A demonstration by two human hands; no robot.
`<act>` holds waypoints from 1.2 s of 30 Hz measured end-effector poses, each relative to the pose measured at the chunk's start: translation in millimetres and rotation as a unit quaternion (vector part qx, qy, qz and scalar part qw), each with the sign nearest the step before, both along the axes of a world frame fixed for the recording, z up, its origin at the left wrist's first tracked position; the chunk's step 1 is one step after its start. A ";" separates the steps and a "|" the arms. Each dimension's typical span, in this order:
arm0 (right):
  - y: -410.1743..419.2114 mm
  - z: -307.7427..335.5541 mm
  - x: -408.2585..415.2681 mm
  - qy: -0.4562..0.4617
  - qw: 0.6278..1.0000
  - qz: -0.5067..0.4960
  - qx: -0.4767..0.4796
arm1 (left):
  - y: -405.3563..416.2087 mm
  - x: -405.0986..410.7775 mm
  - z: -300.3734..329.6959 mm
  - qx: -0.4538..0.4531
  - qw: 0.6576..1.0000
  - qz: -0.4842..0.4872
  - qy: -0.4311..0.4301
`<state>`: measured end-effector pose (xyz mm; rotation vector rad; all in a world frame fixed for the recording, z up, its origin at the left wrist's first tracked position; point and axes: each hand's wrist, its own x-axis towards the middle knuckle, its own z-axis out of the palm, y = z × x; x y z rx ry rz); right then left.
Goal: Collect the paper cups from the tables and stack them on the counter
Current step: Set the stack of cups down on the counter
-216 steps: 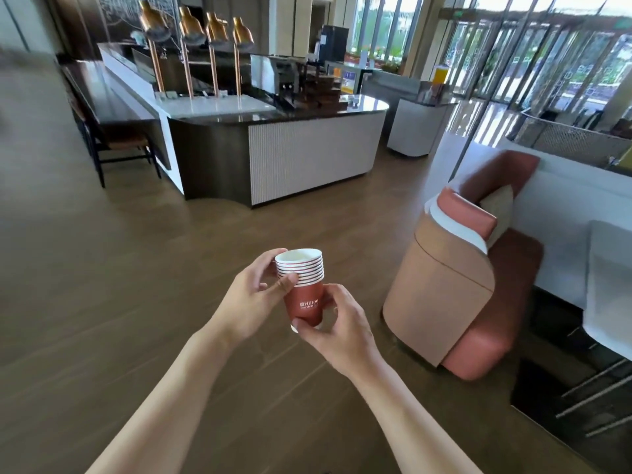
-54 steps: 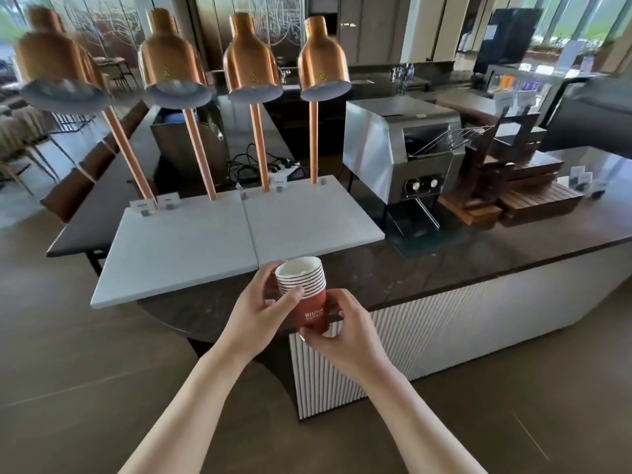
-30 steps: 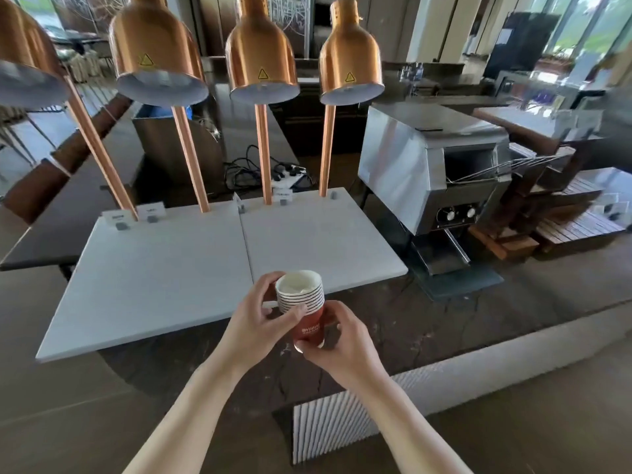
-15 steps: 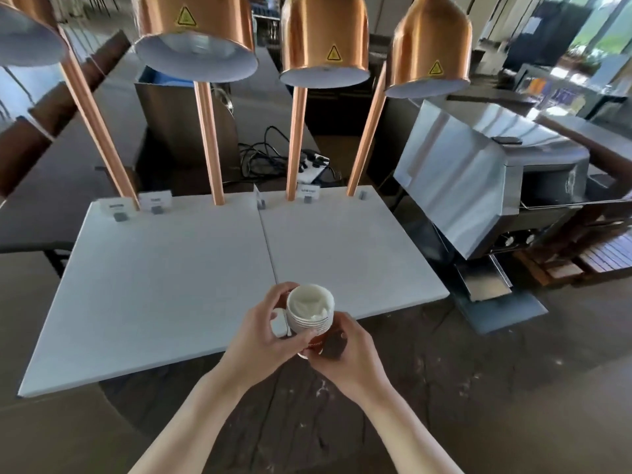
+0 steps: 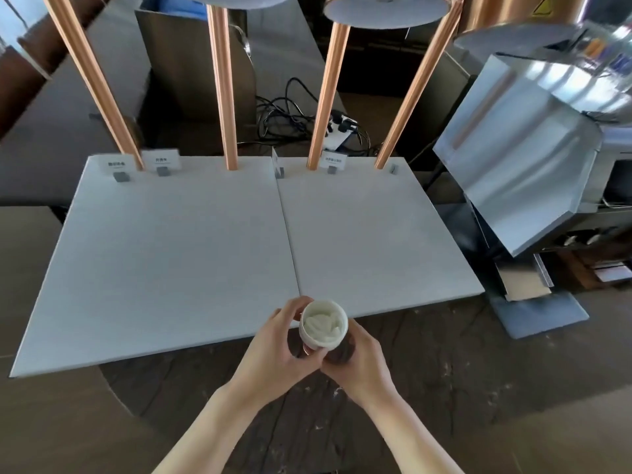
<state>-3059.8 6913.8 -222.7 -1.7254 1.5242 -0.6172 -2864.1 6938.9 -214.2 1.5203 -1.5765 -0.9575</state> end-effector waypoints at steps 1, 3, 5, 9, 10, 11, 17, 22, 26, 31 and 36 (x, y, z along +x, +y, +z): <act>-1.0 -4.4 -0.4 0.000 1.000 0.001 0.006 | 0.0 -0.9 -3.7 0.002 1.000 0.002 -0.006; -2.1 -11.8 -2.9 0.002 1.000 0.002 0.010 | 1.7 -4.8 -10.6 0.002 1.000 0.007 -0.017; -1.4 -18.2 -6.0 0.004 1.000 -0.002 0.004 | 4.4 -9.2 -17.1 -0.004 1.000 0.009 -0.022; -1.8 -26.5 -8.7 0.012 1.000 -0.006 -0.011 | 5.9 -16.6 -22.8 -0.018 0.999 0.011 -0.034; -2.8 -27.5 -7.9 0.015 1.000 -0.004 -0.017 | 5.9 -18.1 -24.1 -0.020 0.999 0.014 -0.036; -4.4 -28.4 -6.6 0.019 1.000 0.000 -0.024 | 6.1 -18.9 -25.9 -0.021 0.999 0.017 -0.038; -12.1 -41.8 -4.9 0.051 0.998 0.030 -0.022 | 5.9 -17.5 -42.6 -0.009 0.998 0.016 -0.058; -11.6 -54.5 -6.7 0.031 0.999 0.024 -0.014 | 6.2 -23.4 -46.9 -0.012 0.996 0.021 -0.082; -19.5 -56.6 -6.3 0.034 0.999 0.027 -0.020 | 3.0 -23.6 -46.5 -0.020 0.995 0.033 -0.091; -33.2 -58.3 -3.0 0.048 0.997 0.050 -0.019 | -6.7 -19.6 -44.5 -0.020 0.994 0.042 -0.097; -32.2 -58.2 -6.7 0.042 0.997 0.057 -0.005 | -4.1 -22.3 -41.5 -0.023 0.994 0.051 -0.096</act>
